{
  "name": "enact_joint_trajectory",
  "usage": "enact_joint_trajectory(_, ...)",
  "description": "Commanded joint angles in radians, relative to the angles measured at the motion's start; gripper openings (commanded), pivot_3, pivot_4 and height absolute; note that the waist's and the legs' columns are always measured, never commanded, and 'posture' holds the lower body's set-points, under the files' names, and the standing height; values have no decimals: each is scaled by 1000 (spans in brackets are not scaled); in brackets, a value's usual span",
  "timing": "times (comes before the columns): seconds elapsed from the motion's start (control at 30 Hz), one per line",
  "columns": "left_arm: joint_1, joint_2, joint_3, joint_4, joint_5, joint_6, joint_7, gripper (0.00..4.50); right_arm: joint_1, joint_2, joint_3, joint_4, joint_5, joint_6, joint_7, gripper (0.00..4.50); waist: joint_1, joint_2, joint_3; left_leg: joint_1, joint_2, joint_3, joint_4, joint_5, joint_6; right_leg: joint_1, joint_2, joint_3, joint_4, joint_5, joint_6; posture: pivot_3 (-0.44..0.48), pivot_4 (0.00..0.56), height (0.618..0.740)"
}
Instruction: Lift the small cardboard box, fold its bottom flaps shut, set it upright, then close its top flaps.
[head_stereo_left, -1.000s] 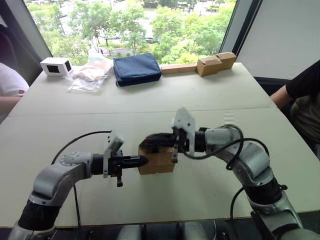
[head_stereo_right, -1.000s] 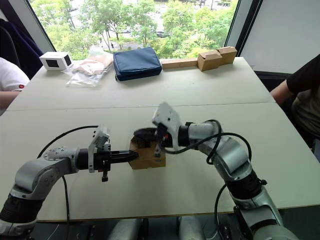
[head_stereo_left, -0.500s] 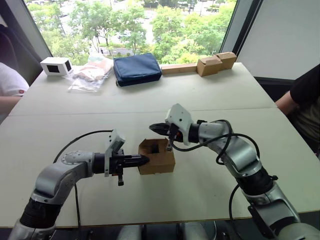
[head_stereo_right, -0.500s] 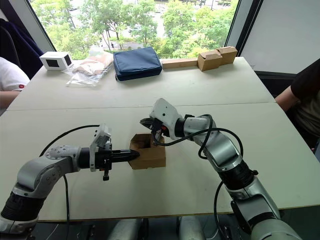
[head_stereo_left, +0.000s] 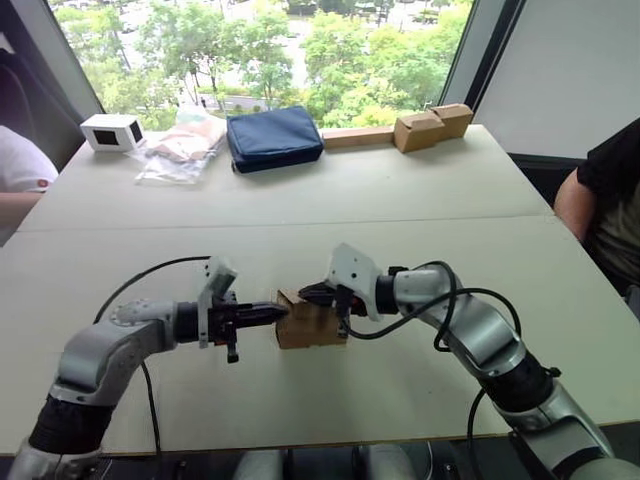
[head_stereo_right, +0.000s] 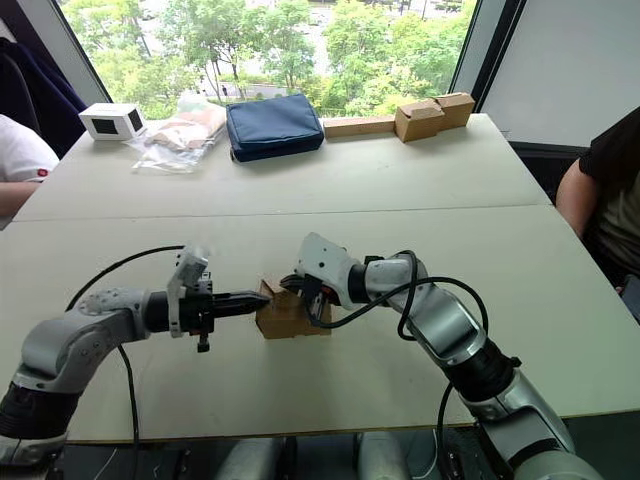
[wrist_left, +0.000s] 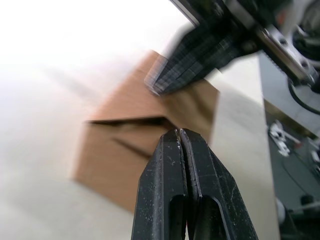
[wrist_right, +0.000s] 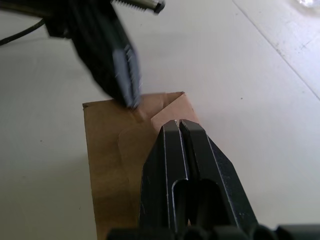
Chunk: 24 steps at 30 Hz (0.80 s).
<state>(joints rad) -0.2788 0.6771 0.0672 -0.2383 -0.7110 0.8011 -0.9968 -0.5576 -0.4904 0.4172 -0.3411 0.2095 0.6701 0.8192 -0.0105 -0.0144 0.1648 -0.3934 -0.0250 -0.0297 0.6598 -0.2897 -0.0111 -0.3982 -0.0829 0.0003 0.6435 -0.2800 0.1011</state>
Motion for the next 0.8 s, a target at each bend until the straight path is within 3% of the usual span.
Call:
enact_joint_trajectory(0.03, -29, -16, -20, -17, 1, -19, 0, 46, -3, 1, -18, -35, 0, -7, -1, 0, -1, 0, 0, 0, 0, 0, 0, 0, 0, 0, 0, 0, 0, 0, 0, 0, 150, 740)
enact_joint_trajectory(0.43, -99, -137, -93, 141, 128, -134, 63, 46, -2, -18, -68, -86, 31, 16, 5, 0, -1, 0, 0, 0, 0, 0, 0, 0, 0, 0, 1, 0, 0, 0, 0, 0, 150, 740)
enact_joint_trajectory(0.8, -108, -182, -102, 141, 115, -123, 65, 46, 81, -94, -83, -202, 116, 83, 56, 0, 0, 0, 0, 0, 0, 0, 0, 0, 0, 1, 0, 0, -1, 0, 0, 0, 150, 740)
